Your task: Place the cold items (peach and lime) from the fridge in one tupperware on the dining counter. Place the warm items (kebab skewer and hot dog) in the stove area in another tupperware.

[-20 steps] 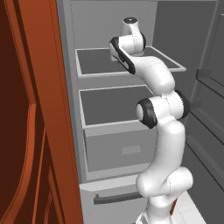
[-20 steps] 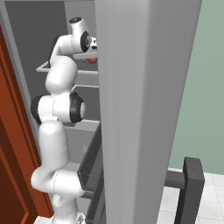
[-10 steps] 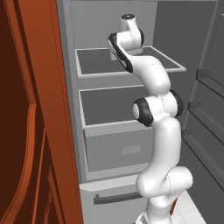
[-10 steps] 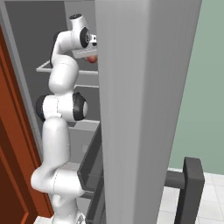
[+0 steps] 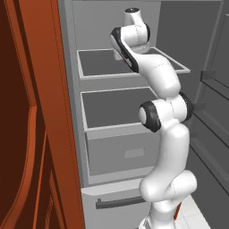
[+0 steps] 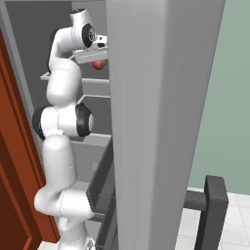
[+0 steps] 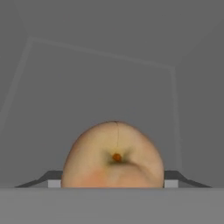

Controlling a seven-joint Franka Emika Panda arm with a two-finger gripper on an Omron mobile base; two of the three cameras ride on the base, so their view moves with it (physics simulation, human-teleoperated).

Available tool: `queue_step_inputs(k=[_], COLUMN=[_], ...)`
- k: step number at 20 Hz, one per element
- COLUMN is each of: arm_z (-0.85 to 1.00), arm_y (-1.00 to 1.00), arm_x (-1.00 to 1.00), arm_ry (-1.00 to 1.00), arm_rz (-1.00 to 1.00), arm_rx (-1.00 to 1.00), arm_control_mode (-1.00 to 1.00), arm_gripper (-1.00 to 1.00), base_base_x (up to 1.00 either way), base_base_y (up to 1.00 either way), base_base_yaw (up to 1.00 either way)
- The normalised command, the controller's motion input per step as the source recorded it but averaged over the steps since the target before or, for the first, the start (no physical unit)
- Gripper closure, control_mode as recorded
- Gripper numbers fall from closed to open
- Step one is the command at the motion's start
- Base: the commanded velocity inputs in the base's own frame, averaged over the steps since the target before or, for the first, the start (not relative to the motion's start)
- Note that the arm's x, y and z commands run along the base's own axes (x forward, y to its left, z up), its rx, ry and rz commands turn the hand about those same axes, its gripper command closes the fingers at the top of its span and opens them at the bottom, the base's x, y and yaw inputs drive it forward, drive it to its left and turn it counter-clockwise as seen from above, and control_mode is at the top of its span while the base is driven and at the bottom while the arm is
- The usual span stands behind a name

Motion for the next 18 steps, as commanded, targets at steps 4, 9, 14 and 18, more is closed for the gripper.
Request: queue_step_inputs(k=[4,9,14,18], arm_z=[-0.13,-0.21,-0.17,0.0], arm_y=[0.0,0.0,0.0,0.0], arm_x=[-1.0,-1.0,-1.0,-1.0], arm_ry=[-0.31,-0.26,-0.14,-0.02], arm_rz=[0.0,0.02,0.03,0.0], arm_rx=[0.0,0.0,0.0,0.04], arm_control_mode=[-1.0,-1.0,-1.0,-1.0], arm_gripper=[1.0,1.0,1.0,1.0], base_base_x=[0.0,0.0,0.0,0.0], base_base_y=[0.0,0.0,0.0,0.0], base_base_yaw=[0.0,0.0,0.0,0.0])
